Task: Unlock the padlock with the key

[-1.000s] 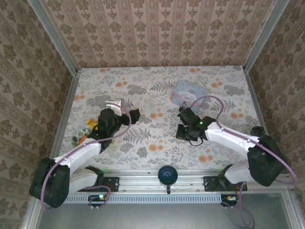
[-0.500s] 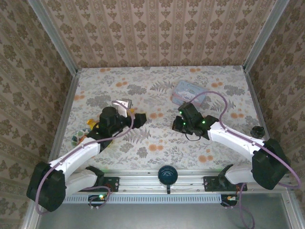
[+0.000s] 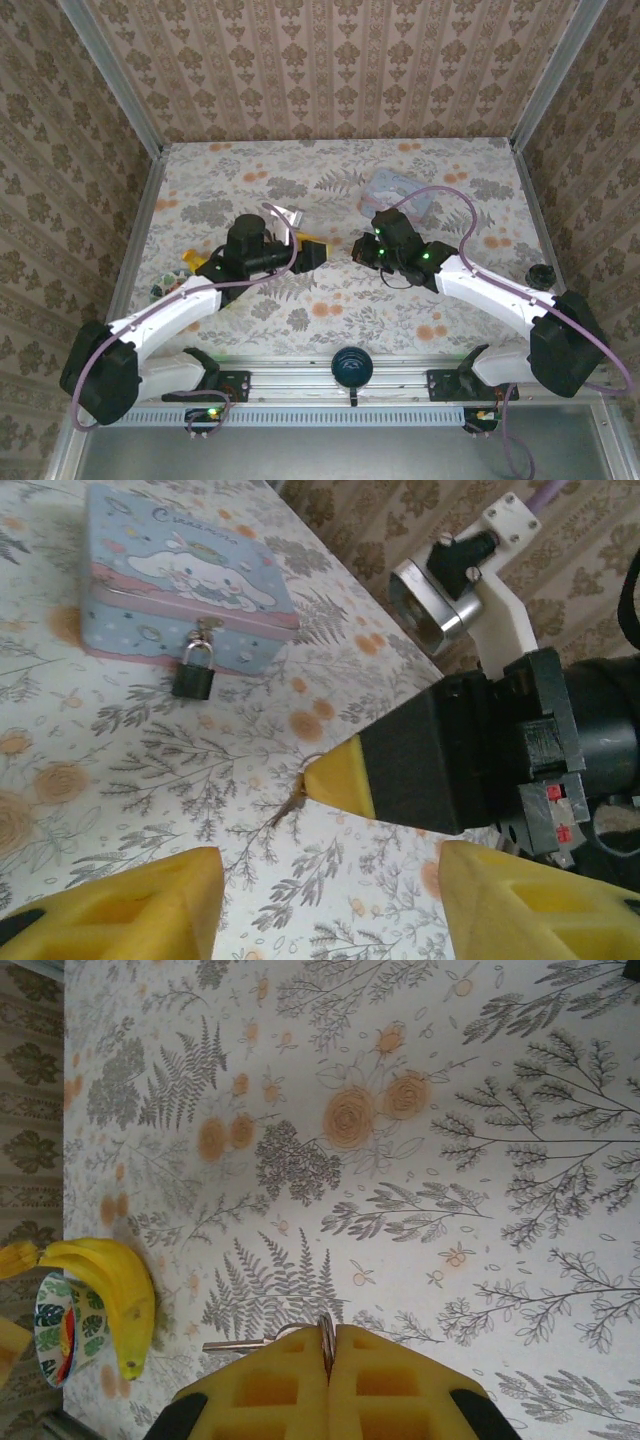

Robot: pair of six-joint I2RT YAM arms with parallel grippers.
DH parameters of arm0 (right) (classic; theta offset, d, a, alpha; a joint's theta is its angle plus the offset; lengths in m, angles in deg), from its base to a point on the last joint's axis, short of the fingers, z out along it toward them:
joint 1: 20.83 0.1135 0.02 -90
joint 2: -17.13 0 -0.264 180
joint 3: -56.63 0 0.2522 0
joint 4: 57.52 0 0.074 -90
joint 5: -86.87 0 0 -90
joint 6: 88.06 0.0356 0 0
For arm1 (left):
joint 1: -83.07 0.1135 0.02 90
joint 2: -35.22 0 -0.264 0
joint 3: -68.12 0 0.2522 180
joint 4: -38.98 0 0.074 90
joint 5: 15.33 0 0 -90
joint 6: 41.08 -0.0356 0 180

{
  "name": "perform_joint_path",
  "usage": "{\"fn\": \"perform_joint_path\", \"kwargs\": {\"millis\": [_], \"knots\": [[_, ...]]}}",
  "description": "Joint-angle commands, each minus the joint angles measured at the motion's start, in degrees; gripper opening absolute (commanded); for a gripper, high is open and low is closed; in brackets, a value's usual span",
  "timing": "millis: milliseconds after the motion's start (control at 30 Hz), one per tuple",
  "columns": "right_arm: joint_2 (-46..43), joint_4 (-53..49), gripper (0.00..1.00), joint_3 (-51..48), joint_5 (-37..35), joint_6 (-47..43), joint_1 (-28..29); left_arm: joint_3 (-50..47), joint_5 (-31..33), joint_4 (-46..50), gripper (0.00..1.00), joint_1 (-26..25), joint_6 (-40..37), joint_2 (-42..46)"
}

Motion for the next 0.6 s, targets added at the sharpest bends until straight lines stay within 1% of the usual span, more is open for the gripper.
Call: {"fn": "perform_joint_path", "kwargs": {"millis": [0, 100, 300, 433, 567], "knots": [[-0.2, 2.1, 0.0, 1.3, 1.0, 1.3, 0.5, 1.1, -3.4, -0.3, 0.54, -0.3, 0.5, -1.4], [-0.1, 2.7, 0.0, 1.2, 1.5, 1.5, 0.5, 1.3, -3.8, -0.7, 0.46, -0.4, 0.8, -3.0], [-0.1, 4.2, 0.0, 1.2, 2.0, 2.0, 0.6, 2.3, -4.2, -2.1, 0.35, -0.5, 0.7, -5.7], [0.3, 5.0, 0.0, 1.5, 2.8, 2.0, 0.7, 3.3, -3.9, -3.1, 0.31, -0.4, 0.7, -7.6], [0.2, 5.5, 0.0, 1.3, 2.9, 2.4, 0.9, 2.6, -3.1, -7.4, 0.29, -0.4, 2.5, -9.3]]}}
